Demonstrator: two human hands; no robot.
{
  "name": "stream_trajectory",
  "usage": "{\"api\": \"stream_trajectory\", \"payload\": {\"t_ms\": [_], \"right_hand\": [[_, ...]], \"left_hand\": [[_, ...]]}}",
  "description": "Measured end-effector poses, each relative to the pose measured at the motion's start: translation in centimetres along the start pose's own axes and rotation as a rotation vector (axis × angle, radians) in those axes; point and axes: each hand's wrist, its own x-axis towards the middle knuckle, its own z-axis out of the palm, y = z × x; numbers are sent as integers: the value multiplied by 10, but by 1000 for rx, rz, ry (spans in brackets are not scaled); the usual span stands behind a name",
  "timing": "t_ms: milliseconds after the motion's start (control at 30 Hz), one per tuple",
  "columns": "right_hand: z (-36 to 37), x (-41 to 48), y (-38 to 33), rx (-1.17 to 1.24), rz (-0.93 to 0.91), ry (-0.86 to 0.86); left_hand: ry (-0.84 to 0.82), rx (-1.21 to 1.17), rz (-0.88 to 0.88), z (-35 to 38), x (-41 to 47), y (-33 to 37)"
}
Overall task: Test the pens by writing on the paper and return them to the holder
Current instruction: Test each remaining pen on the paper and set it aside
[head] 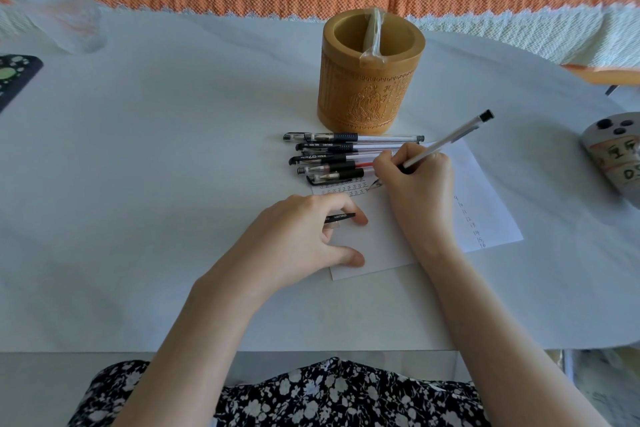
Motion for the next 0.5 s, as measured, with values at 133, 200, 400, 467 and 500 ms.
{"api": "stream_trajectory", "payload": {"t_ms": [133, 200, 400, 467, 500], "right_hand": [[0, 0, 0, -4, -4, 6], [1, 0, 1, -2, -3, 5], [0, 0, 1, -1, 11, 0], [0, 1, 0, 3, 19, 5], [0, 1, 1, 9, 25, 7]], "left_hand": [[3, -9, -4, 0, 0, 0], [6, -12, -4, 0, -1, 0], [-2, -16, -36, 0, -2, 2], [-7, -11, -32, 0, -2, 2], [-5, -11, -28, 0, -2, 2]]}}
